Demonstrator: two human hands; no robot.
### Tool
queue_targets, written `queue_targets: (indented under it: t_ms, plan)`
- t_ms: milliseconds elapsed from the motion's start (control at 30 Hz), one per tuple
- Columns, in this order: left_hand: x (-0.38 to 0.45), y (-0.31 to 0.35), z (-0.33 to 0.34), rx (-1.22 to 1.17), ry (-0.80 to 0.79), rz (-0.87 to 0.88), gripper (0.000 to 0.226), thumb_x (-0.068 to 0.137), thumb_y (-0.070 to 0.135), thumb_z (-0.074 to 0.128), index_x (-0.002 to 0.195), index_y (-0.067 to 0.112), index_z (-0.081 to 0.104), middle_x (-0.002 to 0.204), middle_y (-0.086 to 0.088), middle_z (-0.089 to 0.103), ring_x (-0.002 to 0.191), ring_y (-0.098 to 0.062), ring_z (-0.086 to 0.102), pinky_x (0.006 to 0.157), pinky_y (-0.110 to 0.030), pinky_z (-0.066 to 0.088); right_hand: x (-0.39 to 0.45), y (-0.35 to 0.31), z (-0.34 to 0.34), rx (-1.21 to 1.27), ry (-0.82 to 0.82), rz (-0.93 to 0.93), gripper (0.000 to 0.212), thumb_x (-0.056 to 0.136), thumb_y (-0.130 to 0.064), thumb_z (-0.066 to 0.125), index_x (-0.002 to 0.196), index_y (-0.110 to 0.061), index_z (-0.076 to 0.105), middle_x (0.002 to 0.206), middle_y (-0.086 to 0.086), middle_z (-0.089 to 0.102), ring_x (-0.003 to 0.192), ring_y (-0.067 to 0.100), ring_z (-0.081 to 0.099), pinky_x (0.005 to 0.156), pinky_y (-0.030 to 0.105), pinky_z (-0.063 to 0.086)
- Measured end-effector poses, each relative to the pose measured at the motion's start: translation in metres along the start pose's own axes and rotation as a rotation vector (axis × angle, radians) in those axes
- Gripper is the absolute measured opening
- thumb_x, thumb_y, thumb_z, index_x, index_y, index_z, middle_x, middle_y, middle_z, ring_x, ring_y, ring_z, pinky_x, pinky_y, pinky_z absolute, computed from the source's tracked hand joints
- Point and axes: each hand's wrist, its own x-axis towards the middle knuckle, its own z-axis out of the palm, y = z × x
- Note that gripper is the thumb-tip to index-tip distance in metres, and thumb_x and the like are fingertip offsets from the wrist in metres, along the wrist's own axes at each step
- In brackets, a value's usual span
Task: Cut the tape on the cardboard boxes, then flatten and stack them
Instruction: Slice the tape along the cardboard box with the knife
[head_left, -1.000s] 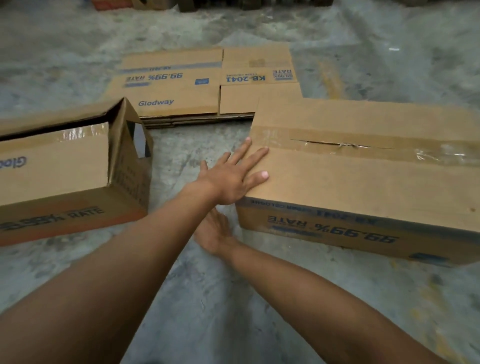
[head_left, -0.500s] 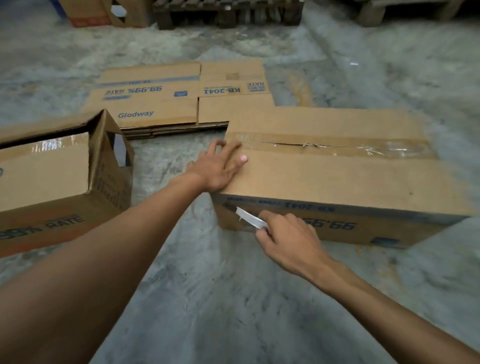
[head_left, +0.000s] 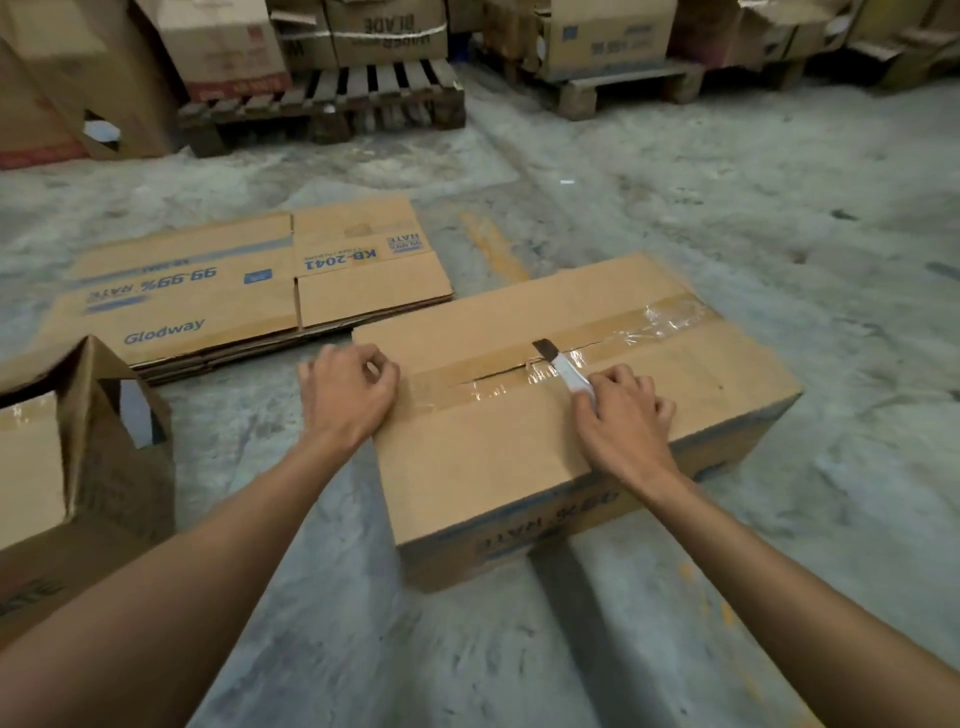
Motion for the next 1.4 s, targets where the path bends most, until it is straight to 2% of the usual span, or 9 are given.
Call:
queue_targets:
  t_ms: [233, 367, 567, 800, 900, 1033, 1167, 1267, 1400]
  plan:
    - [0.034, -0.001, 0.039, -0.046, -0.346, -0.022, 0.061, 0.081, 0.082, 0.031, 0.130, 0.049, 0.047, 0.149, 0.000, 0.037, 0.142, -0.027, 0.021, 0.115, -0.050, 0.021, 0.014, 0.042, -0.030, -0.105, 0.064, 0.208, 0.031, 0.099, -0.034, 0.030, 0.096, -0.013, 0.053, 0.121, 0.011, 0.049, 0.108, 0.033, 0.041, 0.094, 0.049, 0.028]
    - [0.029, 0.000, 0.040, -0.143, -0.263, -0.041, 0.046, 0.088, 0.074, 0.034, 0.123, 0.050, 0.053, 0.139, 0.007, 0.046, 0.135, -0.022, 0.030, 0.108, -0.049, 0.023, -0.002, 0.000, -0.037, 0.078, -0.022, 0.091, 0.026, 0.101, -0.039, 0.031, 0.090, -0.023, 0.049, 0.106, 0.005, 0.052, 0.101, 0.026, 0.047, 0.091, 0.044, 0.027]
    - [0.019, 0.017, 0.033, -0.048, -0.175, -0.084, 0.039, 0.094, 0.062, 0.034, 0.121, 0.047, 0.057, 0.135, 0.006, 0.049, 0.130, -0.022, 0.035, 0.100, -0.045, 0.021, -0.057, -0.058, 0.019, 0.174, -0.103, -0.109, 0.053, 0.097, -0.049, 0.016, 0.117, -0.020, 0.056, 0.134, -0.006, 0.048, 0.144, 0.023, 0.019, 0.113, 0.044, 0.012]
    - [-0.010, 0.044, 0.041, -0.003, -0.113, -0.170, 0.052, 0.090, 0.071, 0.027, 0.125, 0.044, 0.054, 0.121, -0.007, 0.047, 0.115, -0.031, 0.037, 0.100, -0.046, 0.027, -0.002, 0.004, 0.007, 0.059, 0.099, -0.071, 0.040, 0.097, -0.038, 0.028, 0.113, -0.019, 0.059, 0.112, -0.003, 0.064, 0.106, 0.019, 0.058, 0.100, 0.035, 0.026]
    - [-0.034, 0.058, 0.043, -0.018, -0.101, -0.044, 0.057, 0.088, 0.074, 0.027, 0.129, 0.042, 0.051, 0.108, -0.004, 0.041, 0.103, -0.028, 0.041, 0.095, -0.044, 0.033, 0.032, 0.049, -0.021, 0.043, 0.038, -0.057, 0.030, 0.101, -0.027, 0.041, 0.118, -0.014, 0.062, 0.119, 0.002, 0.065, 0.107, 0.026, 0.060, 0.097, 0.037, 0.037]
    - [-0.052, 0.063, 0.048, -0.171, -0.148, 0.117, 0.060, 0.086, 0.074, 0.031, 0.127, 0.037, 0.054, 0.103, 0.000, 0.037, 0.097, -0.020, 0.046, 0.084, -0.039, 0.046, 0.023, 0.051, -0.053, 0.270, 0.012, 0.060, 0.026, 0.102, -0.024, 0.043, 0.100, -0.018, 0.069, 0.093, 0.000, 0.068, 0.090, 0.019, 0.062, 0.073, 0.033, 0.043]
    - [-0.053, 0.053, 0.052, -0.252, -0.163, 0.320, 0.060, 0.083, 0.070, 0.045, 0.123, 0.027, 0.059, 0.145, 0.001, 0.037, 0.131, -0.023, 0.040, 0.103, -0.042, 0.040, -0.032, 0.029, -0.029, 0.520, 0.135, 0.111, 0.026, 0.103, -0.023, 0.041, 0.102, -0.022, 0.067, 0.093, -0.013, 0.073, 0.094, -0.001, 0.064, 0.082, 0.019, 0.047]
    - [-0.047, 0.047, 0.051, -0.268, -0.269, 0.477, 0.068, 0.080, 0.077, 0.045, 0.128, 0.031, 0.058, 0.149, 0.006, 0.043, 0.145, -0.017, 0.027, 0.114, -0.042, 0.029, -0.025, 0.037, -0.021, 0.582, 0.166, 0.078, 0.026, 0.101, -0.025, 0.042, 0.103, -0.020, 0.067, 0.094, -0.011, 0.074, 0.096, 0.001, 0.066, 0.086, 0.025, 0.049]
    - [-0.046, 0.066, 0.048, -0.250, -0.245, 0.420, 0.066, 0.074, 0.082, 0.047, 0.121, 0.037, 0.062, 0.126, 0.007, 0.053, 0.121, -0.018, 0.035, 0.096, -0.035, 0.037, 0.010, 0.060, -0.030, 0.466, 0.111, -0.045, 0.024, 0.102, -0.017, 0.043, 0.109, -0.014, 0.065, 0.098, -0.006, 0.073, 0.094, -0.002, 0.064, 0.082, 0.016, 0.046]
